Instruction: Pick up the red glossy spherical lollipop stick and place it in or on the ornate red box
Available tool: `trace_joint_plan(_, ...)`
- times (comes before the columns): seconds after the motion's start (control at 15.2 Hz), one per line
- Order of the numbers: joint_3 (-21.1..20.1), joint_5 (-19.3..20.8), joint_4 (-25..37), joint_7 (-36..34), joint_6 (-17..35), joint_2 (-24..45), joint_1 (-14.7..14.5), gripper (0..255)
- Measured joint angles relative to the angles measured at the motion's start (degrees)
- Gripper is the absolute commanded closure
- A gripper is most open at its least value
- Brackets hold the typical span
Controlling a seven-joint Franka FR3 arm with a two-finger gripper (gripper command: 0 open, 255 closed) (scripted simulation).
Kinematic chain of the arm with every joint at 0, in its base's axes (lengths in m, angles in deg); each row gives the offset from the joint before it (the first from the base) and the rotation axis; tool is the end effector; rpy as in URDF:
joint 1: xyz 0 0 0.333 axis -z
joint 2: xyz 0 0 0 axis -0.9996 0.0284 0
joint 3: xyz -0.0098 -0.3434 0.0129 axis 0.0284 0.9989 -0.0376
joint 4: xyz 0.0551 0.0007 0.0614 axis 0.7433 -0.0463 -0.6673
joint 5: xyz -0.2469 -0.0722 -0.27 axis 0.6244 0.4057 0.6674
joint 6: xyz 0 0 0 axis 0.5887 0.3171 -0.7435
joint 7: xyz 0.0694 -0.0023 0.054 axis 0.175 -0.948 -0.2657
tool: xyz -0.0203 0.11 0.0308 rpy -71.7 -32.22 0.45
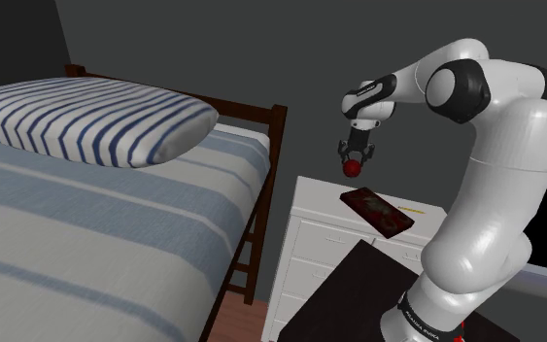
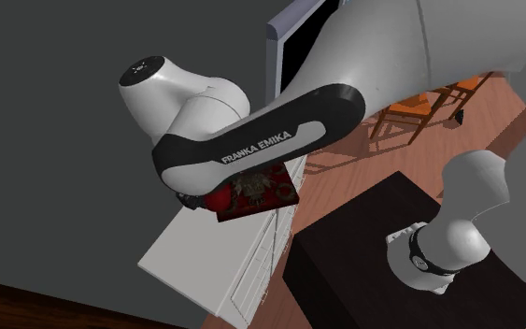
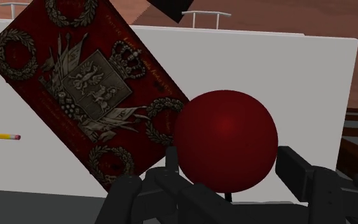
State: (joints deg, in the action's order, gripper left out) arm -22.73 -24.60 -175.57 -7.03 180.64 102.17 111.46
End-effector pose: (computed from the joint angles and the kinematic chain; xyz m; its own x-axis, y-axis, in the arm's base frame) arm 0.4445 -0.3868 0.3980 0.5614 -0.8245 -0.0705 -0.8209 -0.5657 0.0789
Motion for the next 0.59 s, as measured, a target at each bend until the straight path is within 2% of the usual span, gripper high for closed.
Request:
trace_joint_plan(0.26, 0.1, 0.4, 1.6, -0.3, -2.7, -1.2, -0.2, 255)
trace_joint_plan(0.59, 2.1, 1.7, -0.8, 3.5, -3.4, -4.6, 2.0, 255)
